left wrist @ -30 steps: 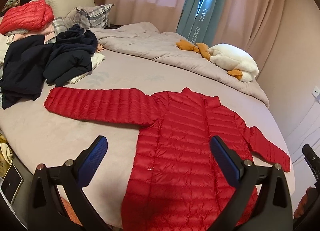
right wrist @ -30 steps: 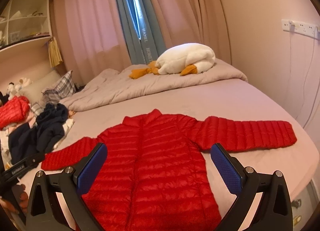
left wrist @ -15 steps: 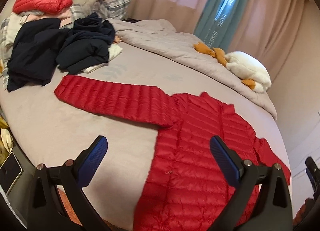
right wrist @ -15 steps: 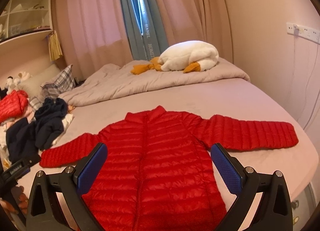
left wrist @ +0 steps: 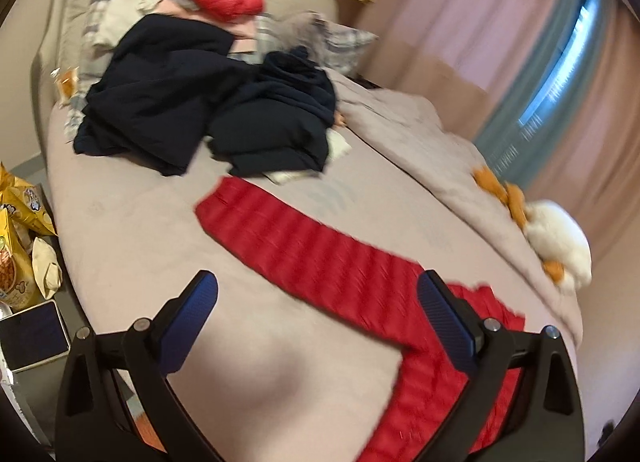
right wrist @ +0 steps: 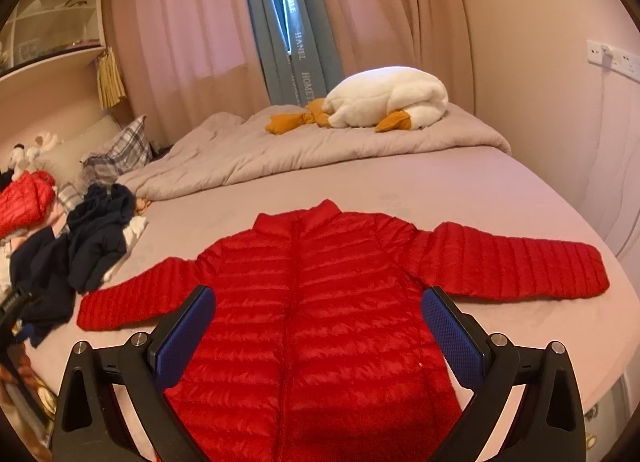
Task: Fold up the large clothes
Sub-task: 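Move the left gripper to the sleeve cuff and close on it, then lift the sleeve cuff upward with the left gripper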
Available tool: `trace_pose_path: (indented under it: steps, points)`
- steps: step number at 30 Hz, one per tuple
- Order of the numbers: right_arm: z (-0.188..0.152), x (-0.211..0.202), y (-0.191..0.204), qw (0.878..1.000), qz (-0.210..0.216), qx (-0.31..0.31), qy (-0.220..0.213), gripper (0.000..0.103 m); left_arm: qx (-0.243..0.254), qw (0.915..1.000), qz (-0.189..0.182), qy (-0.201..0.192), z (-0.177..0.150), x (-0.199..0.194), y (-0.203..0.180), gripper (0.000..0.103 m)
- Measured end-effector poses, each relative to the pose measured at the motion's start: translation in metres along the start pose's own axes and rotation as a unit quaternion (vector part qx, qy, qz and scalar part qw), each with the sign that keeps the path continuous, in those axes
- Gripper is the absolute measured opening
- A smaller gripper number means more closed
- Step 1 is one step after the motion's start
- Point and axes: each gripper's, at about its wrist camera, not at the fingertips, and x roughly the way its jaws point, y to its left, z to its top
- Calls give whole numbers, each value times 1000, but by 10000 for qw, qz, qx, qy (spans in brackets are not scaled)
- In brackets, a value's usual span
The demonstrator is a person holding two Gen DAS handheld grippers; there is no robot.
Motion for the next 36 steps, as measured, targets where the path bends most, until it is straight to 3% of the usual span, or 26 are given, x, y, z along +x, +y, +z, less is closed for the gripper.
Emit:
trace_pose_path:
  steps: [5, 10, 12, 14, 15, 18, 20, 23, 26, 29, 30, 33, 36]
  points:
    - [4, 1, 1, 9999, 135, 1, -34, 102, -486, 9980, 378, -104, 38, 32, 36, 94]
    - [8, 4, 1, 10000, 64, -10, -15, 102, -1198, 9905, 626, 269, 62, 97, 86, 84]
    - [8, 7, 2, 10000, -12, -11, 7, 102, -1407, 9877, 492, 480, 61, 123, 98, 82]
    - [7, 13, 2, 10000, -39, 21, 79, 102, -1674, 9833, 100, 706, 54, 151, 109, 80]
    - [7, 16, 2, 9999, -50, 37, 130, 102, -1955, 9764, -111, 913, 46, 167, 117, 77]
    - [6, 21, 5, 9996, -68, 66, 272, 102, -2527, 9600, -240, 1182, 32, 195, 133, 74]
    - [7, 23, 6, 9995, -78, 32, 301, 102, -2647, 9569, -245, 1170, 29, 205, 138, 72]
    - [10, 23, 8, 9995, -124, -20, 297, 102, -2600, 9591, -189, 1102, 28, 217, 136, 66]
    - [11, 26, 10, 9994, -120, -38, 324, 102, -2587, 9610, -139, 971, 22, 223, 138, 53]
    - [10, 30, 11, 9992, -102, -56, 386, 102, -2746, 9578, -55, 843, 19, 227, 146, 26]
    - [9, 31, 12, 9991, -103, -69, 399, 102, -2865, 9544, 3, 845, 17, 230, 149, 12]
    - [9, 33, 13, 9989, -115, -99, 444, 102, -3209, 9440, -119, 758, 13, 229, 160, 10]
    - [8, 32, 14, 9989, -107, -96, 451, 102, -3205, 9447, -146, 676, 15, 221, 158, 10]
